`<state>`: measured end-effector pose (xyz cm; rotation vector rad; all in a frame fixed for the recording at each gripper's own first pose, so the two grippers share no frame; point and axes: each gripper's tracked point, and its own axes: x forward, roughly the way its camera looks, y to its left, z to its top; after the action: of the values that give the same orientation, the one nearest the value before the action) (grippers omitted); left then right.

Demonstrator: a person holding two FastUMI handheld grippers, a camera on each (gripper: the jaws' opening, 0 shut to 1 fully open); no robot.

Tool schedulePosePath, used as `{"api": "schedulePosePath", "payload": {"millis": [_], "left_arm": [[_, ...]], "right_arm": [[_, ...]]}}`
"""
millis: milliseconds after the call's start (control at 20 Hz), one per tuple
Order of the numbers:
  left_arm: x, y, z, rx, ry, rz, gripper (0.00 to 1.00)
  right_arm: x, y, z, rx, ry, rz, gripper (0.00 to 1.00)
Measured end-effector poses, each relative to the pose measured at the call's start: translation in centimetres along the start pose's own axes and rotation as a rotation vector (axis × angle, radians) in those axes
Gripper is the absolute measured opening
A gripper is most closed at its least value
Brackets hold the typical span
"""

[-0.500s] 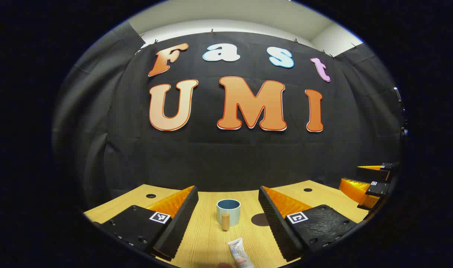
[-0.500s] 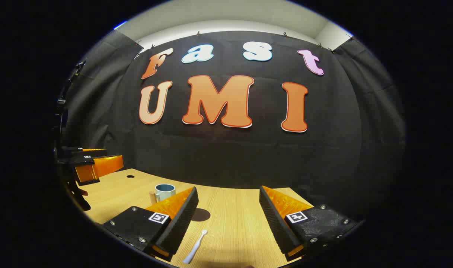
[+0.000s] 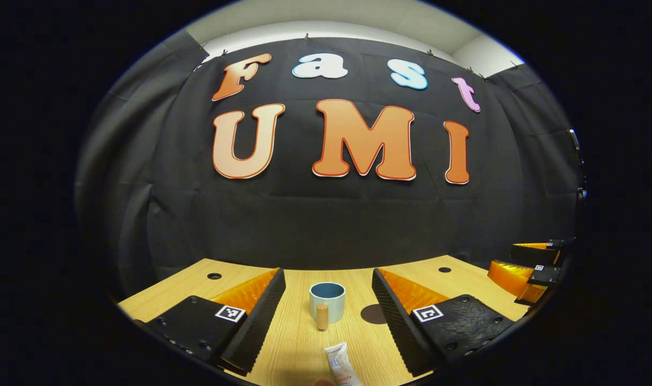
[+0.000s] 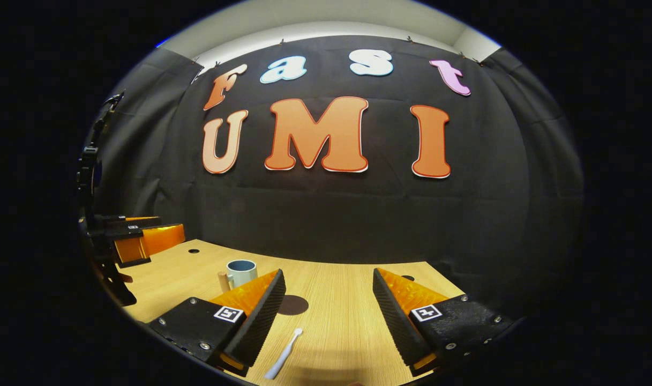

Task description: Put the toothbrush and toothpaste on the desktop into the cup, then pick up the cup and place it on the coaster on the desktop.

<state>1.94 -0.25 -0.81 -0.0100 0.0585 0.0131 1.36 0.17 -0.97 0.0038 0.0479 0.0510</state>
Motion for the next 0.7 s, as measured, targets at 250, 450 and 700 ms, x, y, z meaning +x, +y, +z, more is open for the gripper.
{"api": "schedulePosePath", "payload": {"millis": [250,450,700], "left_arm": [[1.3,-0.2,-0.9,-0.013,0.092,-0.020,0.97],[2.7,0.3,-3.7,0.014,0.266,-0.026,0.97],[3.7,0.1,-7.1,-0.034,0.483,-0.079,0.98]], "right_arm": [[0.7,1.3,-0.6,-0.028,0.061,0.063,0.98],[1.0,2.0,-0.9,-0.061,0.124,0.099,0.97],[1.7,2.9,-3.4,-0.044,0.314,0.163,0.93]]}}
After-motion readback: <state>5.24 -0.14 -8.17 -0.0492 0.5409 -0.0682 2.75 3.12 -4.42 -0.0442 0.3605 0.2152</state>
